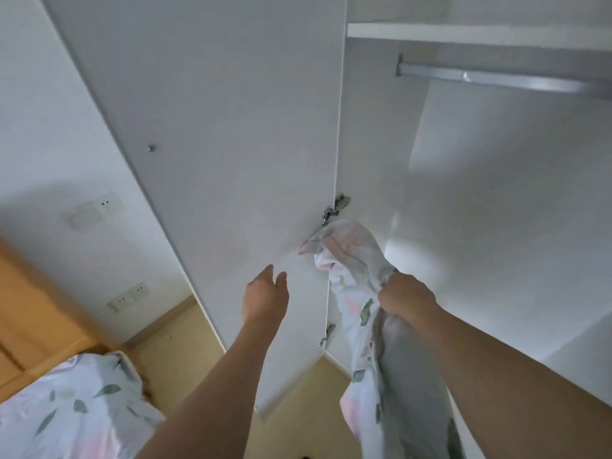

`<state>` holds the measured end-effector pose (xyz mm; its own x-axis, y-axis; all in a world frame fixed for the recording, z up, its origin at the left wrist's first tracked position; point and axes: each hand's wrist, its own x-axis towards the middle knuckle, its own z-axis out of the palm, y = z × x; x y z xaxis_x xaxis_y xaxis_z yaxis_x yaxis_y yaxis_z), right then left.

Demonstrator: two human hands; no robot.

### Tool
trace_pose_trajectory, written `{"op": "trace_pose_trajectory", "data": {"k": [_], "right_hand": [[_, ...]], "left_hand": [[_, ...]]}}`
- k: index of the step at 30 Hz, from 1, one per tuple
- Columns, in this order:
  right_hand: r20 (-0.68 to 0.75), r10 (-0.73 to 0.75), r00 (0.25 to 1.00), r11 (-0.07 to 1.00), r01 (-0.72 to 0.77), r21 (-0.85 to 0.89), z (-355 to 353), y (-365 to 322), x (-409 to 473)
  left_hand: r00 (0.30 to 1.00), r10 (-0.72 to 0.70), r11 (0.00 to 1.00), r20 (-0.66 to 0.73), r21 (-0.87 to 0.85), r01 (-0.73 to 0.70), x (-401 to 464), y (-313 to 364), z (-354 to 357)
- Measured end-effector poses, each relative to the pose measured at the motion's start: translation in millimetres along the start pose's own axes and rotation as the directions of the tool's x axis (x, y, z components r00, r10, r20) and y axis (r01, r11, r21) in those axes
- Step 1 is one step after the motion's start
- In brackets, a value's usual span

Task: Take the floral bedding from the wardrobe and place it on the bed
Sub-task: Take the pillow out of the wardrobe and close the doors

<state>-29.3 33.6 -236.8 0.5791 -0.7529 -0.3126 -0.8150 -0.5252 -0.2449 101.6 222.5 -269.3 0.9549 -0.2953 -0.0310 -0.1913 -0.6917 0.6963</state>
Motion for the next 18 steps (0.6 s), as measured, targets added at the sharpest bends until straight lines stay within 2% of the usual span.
{"op": "trace_pose_trajectory", "data": {"k": [3,8,11,15,18], "right_hand": [[0.028,-0.048,0.998,0.999,0.047,0.021,8,-18,-11],[0.051,-0.094,0.994,0.995,0.092,0.045,14,-39,-19],[0.042,-0.103,0.994,0.993,0.100,0.063,12,-41,-18],[0.039,-0.087,0.995,0.994,0.083,0.074,6,-33,-15],[0.029,-0.067,0.997,0.995,0.064,0.074,3,-23,-14]], "left_hand": [[0.957,-0.273,0.958,-0.096,-0.115,0.262,-21,-24,-16],[0.852,-0.484,0.869,-0.199,-0.221,0.442,-34,-51,-53],[0.824,-0.485,0.866,-0.293,-0.292,0.406,-26,-49,-74],[0.873,-0.326,0.904,-0.363,-0.391,0.175,-9,-37,-88],[0.879,-0.258,0.921,-0.402,-0.376,0.099,-12,-32,-83]]}}
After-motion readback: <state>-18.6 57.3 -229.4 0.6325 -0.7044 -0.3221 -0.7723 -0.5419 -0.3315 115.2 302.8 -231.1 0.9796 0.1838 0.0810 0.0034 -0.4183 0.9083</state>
